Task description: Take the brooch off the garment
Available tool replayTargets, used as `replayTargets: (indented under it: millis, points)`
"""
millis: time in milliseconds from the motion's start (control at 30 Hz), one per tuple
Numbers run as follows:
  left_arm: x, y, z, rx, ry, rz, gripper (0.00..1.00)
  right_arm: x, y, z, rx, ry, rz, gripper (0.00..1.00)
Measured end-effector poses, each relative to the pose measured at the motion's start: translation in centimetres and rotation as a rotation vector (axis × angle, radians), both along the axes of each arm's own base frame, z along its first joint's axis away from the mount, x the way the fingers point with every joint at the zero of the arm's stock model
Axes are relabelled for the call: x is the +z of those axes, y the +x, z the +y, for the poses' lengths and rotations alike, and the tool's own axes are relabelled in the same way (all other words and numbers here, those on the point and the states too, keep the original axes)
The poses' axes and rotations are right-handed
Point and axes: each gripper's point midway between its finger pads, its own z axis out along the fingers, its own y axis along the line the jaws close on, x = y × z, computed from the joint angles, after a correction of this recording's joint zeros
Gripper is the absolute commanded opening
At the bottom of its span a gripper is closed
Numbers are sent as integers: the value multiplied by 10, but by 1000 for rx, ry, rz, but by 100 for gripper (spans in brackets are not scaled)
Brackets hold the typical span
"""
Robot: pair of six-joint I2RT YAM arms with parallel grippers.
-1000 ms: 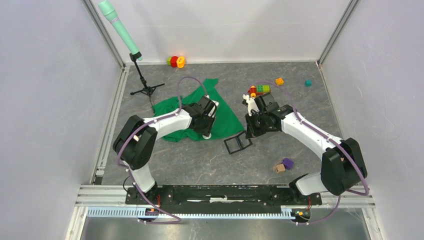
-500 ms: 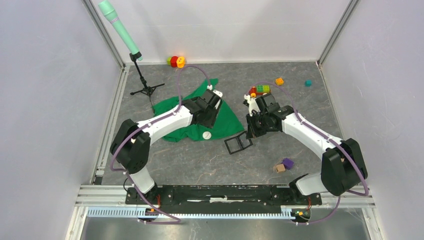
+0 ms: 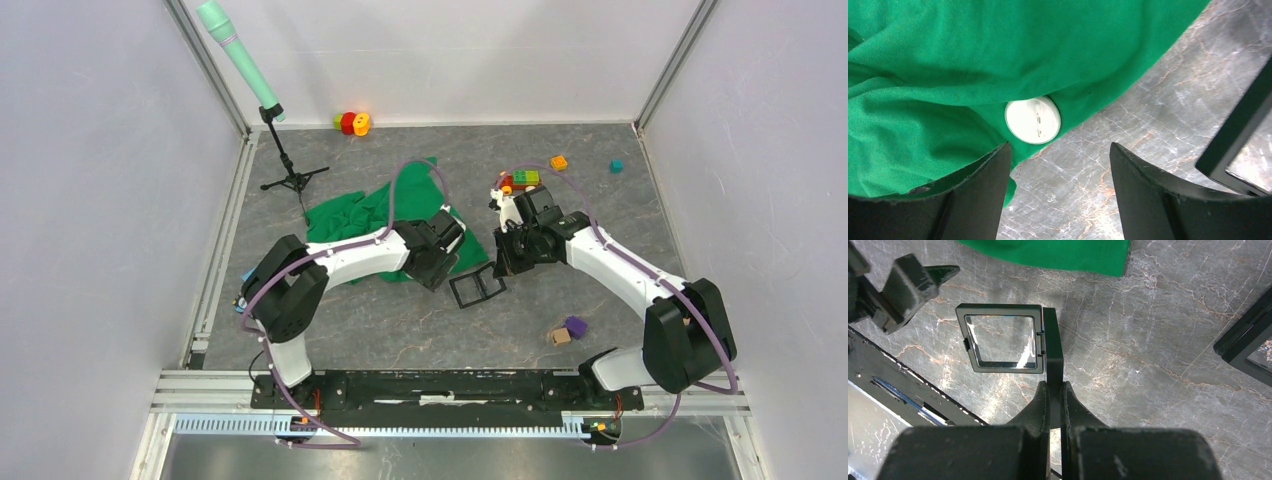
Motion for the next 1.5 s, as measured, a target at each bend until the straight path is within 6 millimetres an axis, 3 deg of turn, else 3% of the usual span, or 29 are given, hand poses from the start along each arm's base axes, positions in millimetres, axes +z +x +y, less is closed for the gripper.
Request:
replayTargets:
  millis: [200,367,700,1033,1200,1500]
  points:
    - [-16,4,7,-10,75,6,70,0,1,-1,-2,4,1,0]
    - [-19,13,2,-19,93,-7,44,0,0,-1,-1,6,2,0]
    - [-20,32,11,16,164,-67,29,1,0,0,1,18,8,0]
    - [-16,32,32,56,158,-102,26,2,-1,2,5,27,10,0]
    - [3,41,43,112,39,-114,25,2,0,3,7,32,8,0]
    - [30,66,66,235,-154,-170,35,3,0,3,10,38,8,0]
